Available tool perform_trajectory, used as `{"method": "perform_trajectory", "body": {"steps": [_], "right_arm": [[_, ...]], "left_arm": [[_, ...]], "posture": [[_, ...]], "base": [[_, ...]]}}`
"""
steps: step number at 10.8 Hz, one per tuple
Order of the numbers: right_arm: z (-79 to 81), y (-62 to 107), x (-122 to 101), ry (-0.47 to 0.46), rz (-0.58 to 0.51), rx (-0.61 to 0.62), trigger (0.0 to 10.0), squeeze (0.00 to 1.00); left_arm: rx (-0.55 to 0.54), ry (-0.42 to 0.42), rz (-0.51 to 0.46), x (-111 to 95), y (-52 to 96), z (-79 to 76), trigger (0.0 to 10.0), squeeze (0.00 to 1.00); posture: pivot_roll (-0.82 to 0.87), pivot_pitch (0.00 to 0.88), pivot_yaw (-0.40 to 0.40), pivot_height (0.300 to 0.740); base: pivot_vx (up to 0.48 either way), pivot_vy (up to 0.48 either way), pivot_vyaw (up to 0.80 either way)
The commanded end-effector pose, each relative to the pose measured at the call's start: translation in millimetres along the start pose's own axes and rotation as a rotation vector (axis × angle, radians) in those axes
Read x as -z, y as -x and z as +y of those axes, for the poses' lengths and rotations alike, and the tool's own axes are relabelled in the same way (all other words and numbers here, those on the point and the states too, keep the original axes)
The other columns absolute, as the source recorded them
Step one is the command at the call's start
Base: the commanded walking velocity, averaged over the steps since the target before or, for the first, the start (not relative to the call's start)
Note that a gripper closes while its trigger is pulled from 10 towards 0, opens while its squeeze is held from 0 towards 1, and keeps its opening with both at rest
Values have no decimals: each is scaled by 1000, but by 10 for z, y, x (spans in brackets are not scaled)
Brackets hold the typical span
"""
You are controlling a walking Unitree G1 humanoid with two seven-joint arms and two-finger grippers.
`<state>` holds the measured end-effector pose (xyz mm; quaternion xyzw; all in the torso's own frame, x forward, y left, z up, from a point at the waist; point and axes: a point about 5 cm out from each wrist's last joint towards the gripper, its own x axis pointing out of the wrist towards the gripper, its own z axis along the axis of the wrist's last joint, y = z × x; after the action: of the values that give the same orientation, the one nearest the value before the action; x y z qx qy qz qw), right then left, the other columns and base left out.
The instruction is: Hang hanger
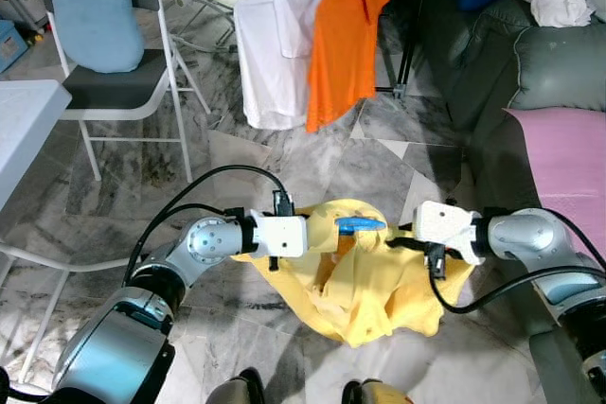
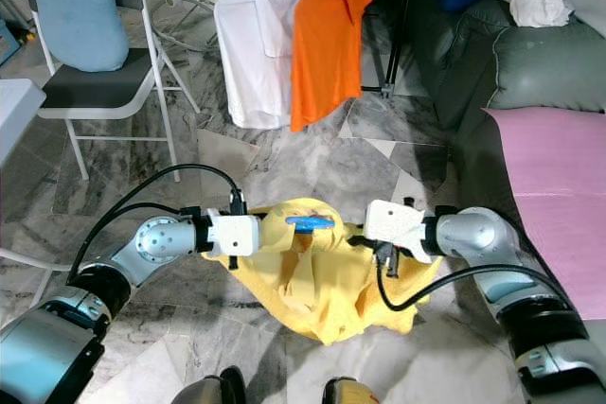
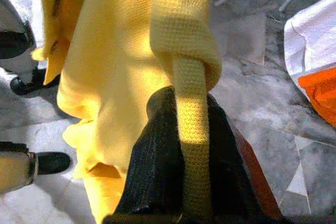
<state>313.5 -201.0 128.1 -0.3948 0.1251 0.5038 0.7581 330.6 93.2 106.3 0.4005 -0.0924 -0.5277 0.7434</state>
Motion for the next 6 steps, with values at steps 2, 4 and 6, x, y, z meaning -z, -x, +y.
{"method": "perform_trajectory", "body": {"steps": [2,4,6], "right_arm": [[-28,3,28,-28,-8,95,0,0],[13,-21,88,-116,-28,209,0,0],[76,-43,104,-162,-45,237,0,0]], "left_arm": [[-61,-6,9,1,-3,51,10000,1000],[-137,-7,41,36,-12,50,10000,1000],[-178,-34,53,46,-5,57,10000,1000]], "posture": [[-244,170,56,740],[-254,158,40,740],[-256,154,31,740]], "base": [[0,0,0],[0,0,0],[0,0,0]]}}
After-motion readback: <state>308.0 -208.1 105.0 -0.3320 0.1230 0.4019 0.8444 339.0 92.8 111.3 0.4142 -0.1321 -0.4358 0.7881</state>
